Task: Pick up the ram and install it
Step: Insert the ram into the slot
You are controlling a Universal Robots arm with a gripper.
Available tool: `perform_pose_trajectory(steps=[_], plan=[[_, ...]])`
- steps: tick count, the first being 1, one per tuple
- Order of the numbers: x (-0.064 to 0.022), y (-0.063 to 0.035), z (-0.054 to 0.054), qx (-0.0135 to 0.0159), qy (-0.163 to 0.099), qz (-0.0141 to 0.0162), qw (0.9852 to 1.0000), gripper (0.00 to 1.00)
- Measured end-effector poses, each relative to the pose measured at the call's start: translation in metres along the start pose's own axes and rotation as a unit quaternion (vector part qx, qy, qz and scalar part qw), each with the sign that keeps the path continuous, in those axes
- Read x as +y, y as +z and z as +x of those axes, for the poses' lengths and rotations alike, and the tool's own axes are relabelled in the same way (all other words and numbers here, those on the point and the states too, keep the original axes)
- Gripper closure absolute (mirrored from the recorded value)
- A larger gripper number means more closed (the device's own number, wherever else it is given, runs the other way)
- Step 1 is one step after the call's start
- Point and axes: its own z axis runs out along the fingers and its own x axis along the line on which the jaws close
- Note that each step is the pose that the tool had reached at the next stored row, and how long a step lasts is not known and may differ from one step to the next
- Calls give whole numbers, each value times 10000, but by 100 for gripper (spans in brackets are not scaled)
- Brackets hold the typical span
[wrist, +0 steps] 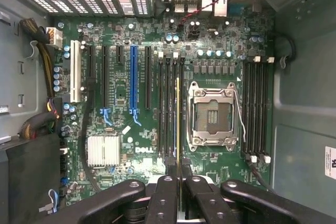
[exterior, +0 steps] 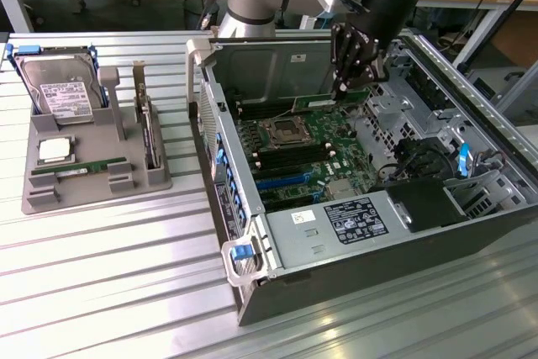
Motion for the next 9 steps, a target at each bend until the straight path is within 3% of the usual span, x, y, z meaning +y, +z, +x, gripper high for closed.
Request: perform_pose_trajectory(steps=[9], plan=[[-3,67,3,0,0,0,10000,87]])
